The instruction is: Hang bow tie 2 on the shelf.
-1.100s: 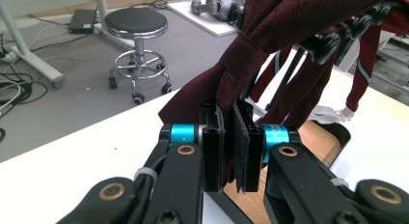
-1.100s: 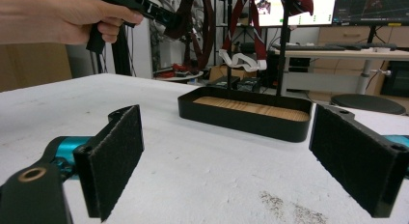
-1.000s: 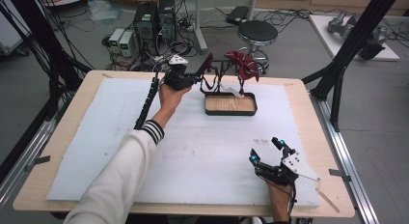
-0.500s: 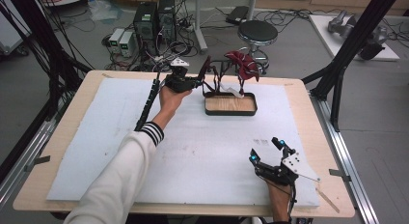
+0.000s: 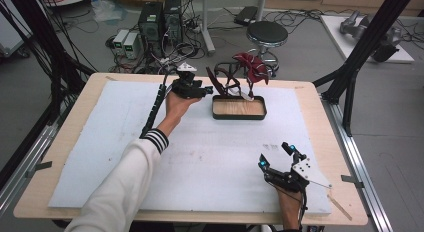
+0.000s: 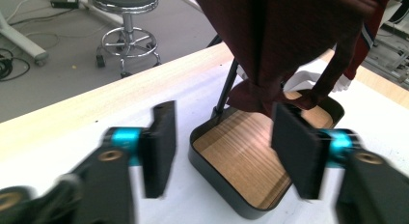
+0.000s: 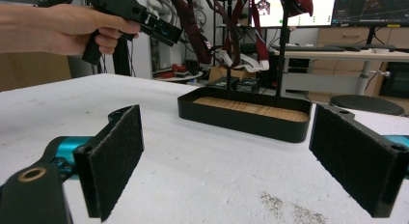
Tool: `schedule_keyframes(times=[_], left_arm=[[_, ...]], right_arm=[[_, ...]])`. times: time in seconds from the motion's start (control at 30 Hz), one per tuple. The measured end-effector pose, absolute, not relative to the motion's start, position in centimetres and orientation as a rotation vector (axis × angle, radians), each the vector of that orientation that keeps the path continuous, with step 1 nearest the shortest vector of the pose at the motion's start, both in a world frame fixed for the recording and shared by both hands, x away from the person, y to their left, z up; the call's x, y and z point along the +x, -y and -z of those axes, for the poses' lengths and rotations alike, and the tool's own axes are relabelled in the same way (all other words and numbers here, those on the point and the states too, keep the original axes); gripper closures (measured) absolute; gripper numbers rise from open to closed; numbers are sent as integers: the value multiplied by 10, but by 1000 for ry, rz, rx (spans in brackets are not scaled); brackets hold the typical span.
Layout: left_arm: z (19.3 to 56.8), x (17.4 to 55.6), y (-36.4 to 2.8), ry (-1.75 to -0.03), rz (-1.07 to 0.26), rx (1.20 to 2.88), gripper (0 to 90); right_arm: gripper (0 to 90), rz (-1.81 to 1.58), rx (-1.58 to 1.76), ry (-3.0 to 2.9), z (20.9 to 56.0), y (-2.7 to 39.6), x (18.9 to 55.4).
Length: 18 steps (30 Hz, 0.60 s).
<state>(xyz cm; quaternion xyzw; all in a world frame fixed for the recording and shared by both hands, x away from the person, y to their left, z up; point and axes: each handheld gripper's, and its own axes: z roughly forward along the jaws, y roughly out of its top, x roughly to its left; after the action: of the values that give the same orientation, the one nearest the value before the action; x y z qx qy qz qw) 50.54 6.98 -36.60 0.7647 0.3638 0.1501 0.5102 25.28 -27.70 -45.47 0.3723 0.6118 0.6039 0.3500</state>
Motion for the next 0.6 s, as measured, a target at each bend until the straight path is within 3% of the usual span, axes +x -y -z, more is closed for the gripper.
schedule_keyframes(times=[0.17,0.6], left_arm=[[368,497,-76,-809,-381,1865,157],[360,449,-128,-639,-441,1793,119]], right_arm=[[112,-1561,961,-1584,455,277,253],[112,-1558,951,-1579,455,277,252]])
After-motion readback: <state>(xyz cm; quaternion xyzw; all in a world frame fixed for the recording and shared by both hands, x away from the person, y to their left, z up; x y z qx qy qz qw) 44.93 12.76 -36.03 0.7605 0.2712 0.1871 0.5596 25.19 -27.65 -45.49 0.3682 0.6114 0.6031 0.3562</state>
